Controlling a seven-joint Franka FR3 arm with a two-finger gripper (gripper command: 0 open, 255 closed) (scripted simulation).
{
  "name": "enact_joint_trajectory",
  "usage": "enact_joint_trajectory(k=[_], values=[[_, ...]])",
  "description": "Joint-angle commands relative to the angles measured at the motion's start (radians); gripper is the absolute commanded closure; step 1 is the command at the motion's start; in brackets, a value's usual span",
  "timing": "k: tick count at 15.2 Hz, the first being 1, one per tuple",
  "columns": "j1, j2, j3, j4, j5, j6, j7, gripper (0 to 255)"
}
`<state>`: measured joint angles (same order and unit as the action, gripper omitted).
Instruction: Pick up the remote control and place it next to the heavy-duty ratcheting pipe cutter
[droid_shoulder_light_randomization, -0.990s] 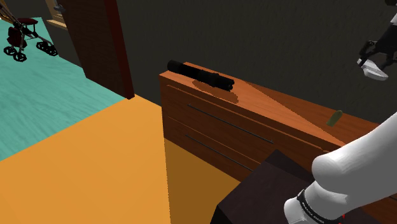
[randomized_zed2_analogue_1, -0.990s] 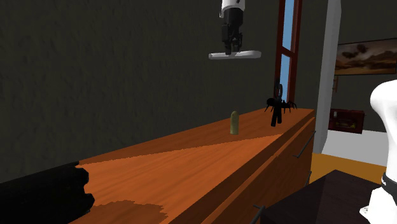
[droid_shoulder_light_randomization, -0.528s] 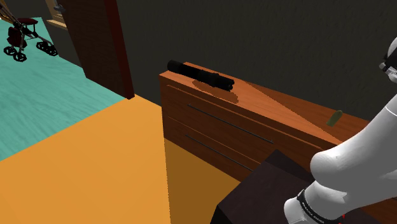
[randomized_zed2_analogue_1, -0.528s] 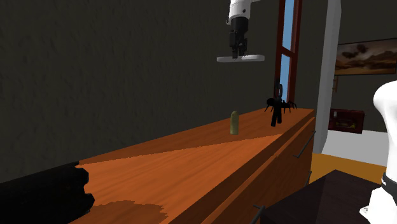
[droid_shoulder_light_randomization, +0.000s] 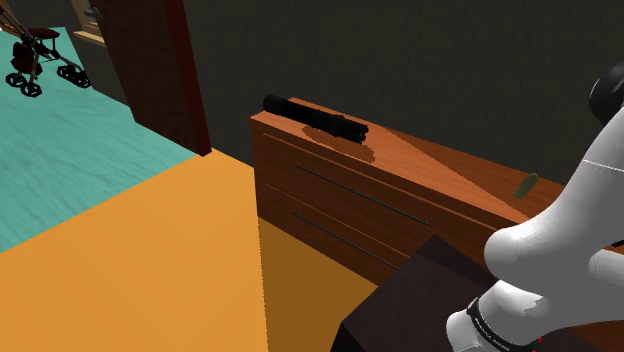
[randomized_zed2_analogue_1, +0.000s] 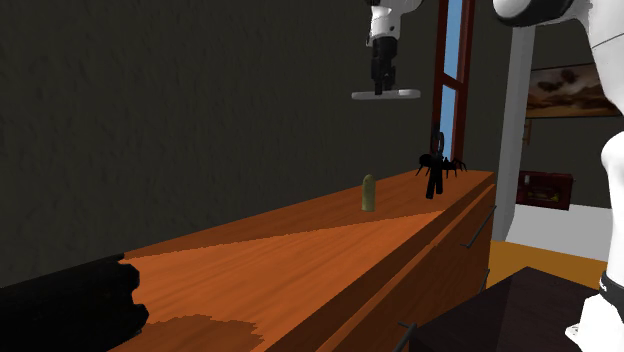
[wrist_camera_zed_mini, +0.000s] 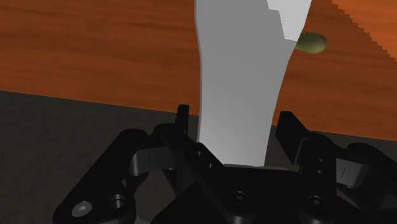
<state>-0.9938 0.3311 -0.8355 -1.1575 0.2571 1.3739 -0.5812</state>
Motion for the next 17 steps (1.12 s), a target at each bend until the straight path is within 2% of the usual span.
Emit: enact_joint_trajectory(k=[1,8,17], values=[[-0.142,0.121,0.002,0.163,0.091,-0.067,-0.077,255],[-0.058,0.052,-0.005,-0.039,0.036,0.073,-0.073,255],[0.003,0.006,-0.01,-0.226,0.002,0.22,-0.068,255]])
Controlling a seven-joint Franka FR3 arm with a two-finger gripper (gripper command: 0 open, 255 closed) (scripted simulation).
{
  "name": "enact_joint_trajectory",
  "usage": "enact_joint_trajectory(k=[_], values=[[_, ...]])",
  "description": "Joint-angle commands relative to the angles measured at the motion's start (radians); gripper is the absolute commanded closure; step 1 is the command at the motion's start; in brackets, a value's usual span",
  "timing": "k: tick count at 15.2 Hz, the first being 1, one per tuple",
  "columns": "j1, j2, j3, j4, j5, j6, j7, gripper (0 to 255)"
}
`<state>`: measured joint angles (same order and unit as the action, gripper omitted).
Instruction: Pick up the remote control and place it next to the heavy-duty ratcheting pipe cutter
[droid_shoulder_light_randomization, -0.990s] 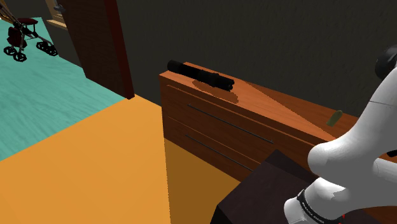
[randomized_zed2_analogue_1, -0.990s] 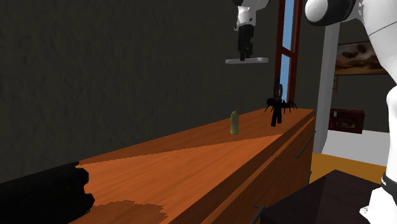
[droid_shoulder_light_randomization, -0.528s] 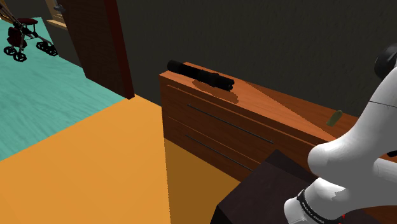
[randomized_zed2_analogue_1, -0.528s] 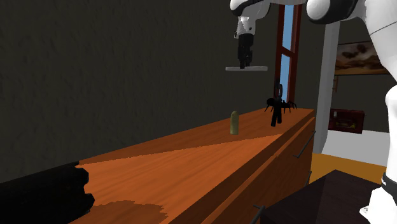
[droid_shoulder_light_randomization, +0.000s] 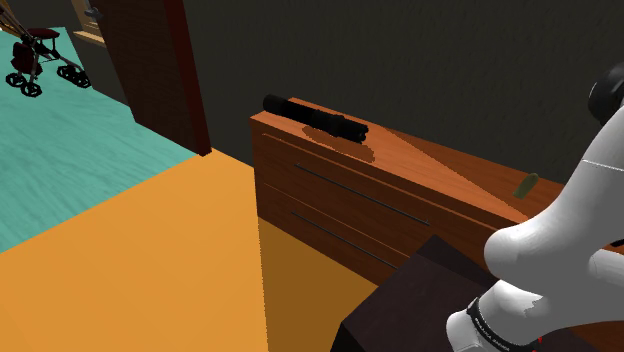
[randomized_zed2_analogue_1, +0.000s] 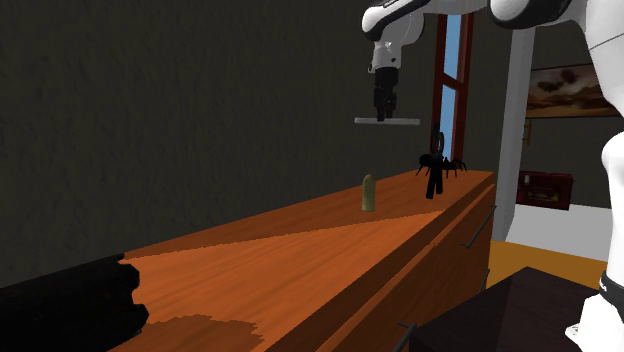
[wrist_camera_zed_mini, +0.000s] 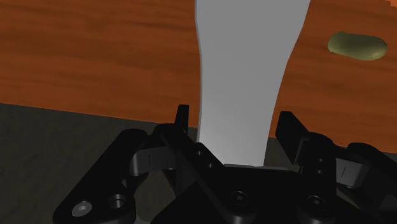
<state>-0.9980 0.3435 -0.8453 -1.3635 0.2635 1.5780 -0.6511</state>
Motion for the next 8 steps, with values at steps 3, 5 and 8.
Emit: enact_joint_trajectory(k=[3,5,8], values=[[0.02,-0.015,-0.001,-0.071,-0.01,0.06,0.002,255],[0.027,-0.019,0.0,-0.103,-0.012,0.088,0.002,255],[0.036,-0.022,0.001,-0.148,-0.013,0.13,0.0,255]])
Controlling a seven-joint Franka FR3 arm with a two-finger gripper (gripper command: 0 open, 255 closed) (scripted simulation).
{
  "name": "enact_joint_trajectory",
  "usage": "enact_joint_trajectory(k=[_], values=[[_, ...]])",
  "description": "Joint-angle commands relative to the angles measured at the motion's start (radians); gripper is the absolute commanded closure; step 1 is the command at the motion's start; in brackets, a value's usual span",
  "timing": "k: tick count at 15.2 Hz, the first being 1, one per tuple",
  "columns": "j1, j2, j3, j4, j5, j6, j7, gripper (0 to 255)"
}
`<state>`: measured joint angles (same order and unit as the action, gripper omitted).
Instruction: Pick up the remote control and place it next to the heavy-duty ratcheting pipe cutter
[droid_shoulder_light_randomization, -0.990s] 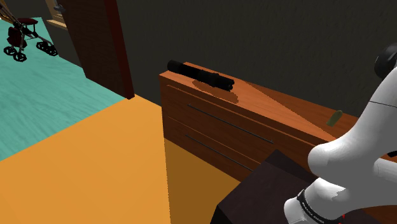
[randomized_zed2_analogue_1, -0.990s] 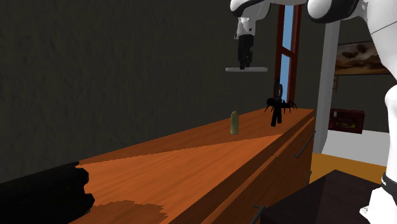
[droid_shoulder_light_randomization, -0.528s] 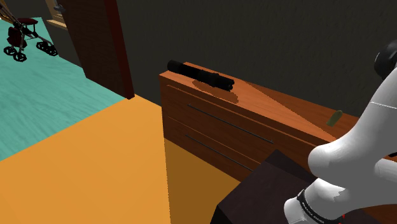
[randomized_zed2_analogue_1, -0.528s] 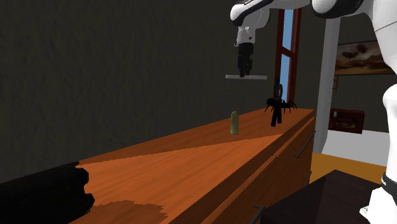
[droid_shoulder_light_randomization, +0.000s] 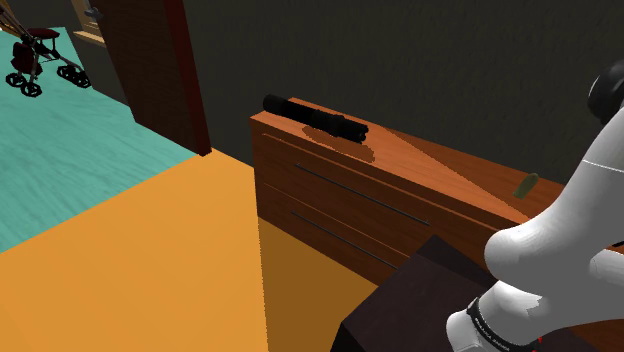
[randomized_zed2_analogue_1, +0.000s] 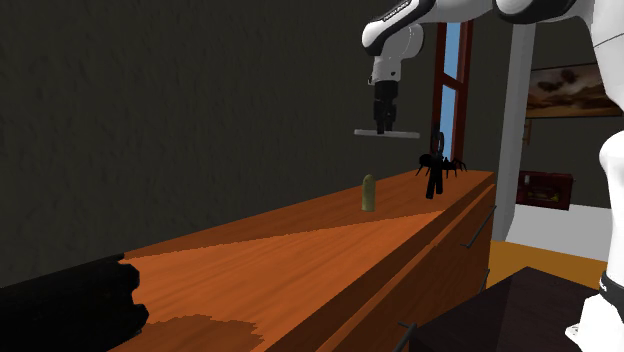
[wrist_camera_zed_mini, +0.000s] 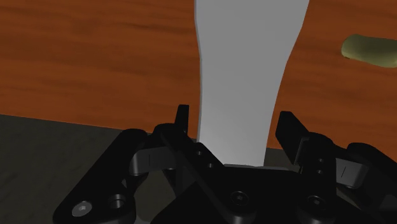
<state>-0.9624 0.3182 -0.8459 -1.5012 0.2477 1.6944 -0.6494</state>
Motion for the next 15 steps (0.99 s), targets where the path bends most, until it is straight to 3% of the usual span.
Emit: enact_joint_trajectory(k=[1,15], values=[[0.002,0.003,0.002,-0.025,0.003,0.027,-0.002,255],[0.014,0.027,0.017,-0.188,0.03,0.204,-0.025,255]])
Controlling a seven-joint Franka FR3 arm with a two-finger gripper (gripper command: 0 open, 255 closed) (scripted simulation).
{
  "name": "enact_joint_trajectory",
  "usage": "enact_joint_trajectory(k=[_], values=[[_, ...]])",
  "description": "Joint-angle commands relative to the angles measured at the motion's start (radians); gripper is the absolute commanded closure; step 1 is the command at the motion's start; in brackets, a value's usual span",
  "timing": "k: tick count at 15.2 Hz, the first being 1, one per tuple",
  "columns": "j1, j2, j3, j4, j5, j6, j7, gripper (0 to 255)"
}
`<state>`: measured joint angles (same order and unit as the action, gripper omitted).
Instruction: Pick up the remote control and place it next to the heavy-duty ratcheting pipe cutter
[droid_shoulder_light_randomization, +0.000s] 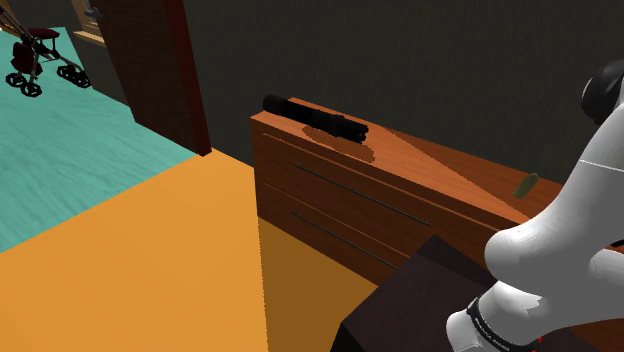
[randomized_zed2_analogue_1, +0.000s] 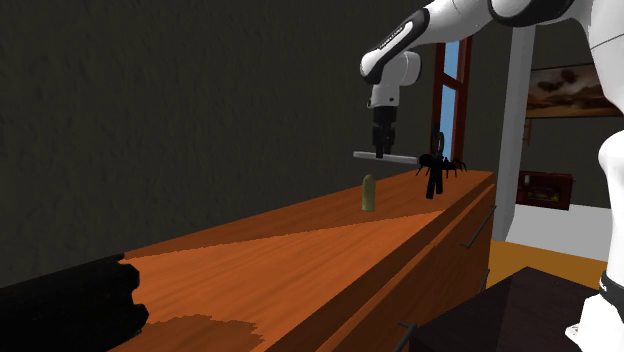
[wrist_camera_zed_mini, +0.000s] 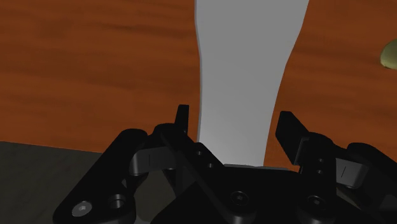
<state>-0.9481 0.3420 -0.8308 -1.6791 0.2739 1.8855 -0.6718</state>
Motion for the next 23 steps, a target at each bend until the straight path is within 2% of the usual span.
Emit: enact_joint_trajectory(k=[1,19,23], values=[[-0.001,0.007,0.003,-0.02,0.007,0.025,-0.005,255],[-0.031,0.107,0.055,-0.147,0.101,0.223,-0.066,255],[-0.031,0.107,0.055,-0.147,0.101,0.223,-0.066,255]])
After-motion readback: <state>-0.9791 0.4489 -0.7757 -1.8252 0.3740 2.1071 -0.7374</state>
